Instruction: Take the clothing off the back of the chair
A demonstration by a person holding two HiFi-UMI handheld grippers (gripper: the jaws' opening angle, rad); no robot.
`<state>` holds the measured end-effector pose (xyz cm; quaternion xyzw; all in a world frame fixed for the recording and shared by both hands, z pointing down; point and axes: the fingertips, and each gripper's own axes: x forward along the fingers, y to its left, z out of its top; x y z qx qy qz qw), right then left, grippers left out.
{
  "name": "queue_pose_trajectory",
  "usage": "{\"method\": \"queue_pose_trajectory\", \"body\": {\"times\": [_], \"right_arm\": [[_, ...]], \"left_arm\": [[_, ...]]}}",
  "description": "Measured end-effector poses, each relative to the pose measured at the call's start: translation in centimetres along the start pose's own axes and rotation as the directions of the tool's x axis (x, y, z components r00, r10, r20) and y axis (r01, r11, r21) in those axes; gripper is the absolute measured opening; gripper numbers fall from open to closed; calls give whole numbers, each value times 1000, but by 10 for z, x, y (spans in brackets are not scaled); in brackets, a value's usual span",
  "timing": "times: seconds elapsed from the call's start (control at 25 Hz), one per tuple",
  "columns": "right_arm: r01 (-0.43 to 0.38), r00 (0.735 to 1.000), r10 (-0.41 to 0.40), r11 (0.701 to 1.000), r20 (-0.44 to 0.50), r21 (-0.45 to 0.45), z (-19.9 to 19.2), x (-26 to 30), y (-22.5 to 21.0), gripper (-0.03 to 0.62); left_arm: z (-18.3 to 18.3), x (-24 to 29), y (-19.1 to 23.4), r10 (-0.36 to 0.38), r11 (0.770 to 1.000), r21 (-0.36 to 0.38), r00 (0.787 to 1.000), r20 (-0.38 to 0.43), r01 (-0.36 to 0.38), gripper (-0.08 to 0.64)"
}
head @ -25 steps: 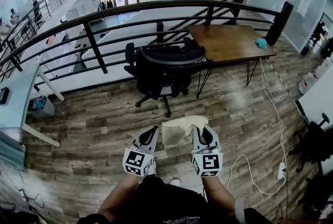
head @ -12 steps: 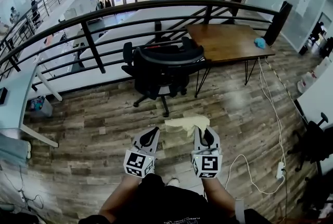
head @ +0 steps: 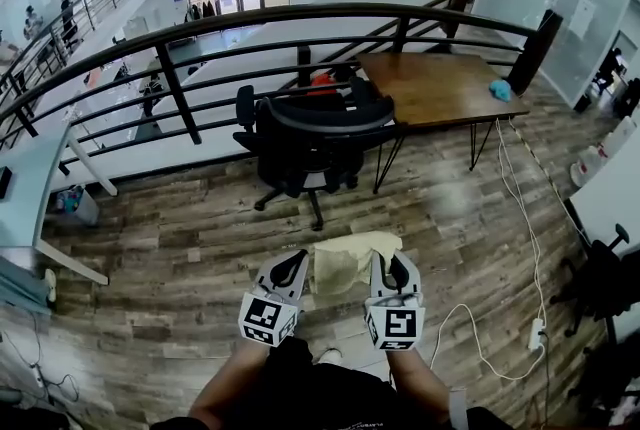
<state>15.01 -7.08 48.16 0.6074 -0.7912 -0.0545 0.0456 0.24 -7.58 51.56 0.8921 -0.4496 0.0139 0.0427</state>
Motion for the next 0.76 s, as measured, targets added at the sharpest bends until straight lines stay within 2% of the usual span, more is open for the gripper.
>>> {"method": "queue_pose_trajectory", "body": {"times": [0.76], "right_arm": [[-8, 1000, 8, 1000, -3, 0, -4, 8, 2, 54]], "left_arm": [[-3, 2, 5, 10, 1000, 8, 1000, -22, -10, 9]]}}
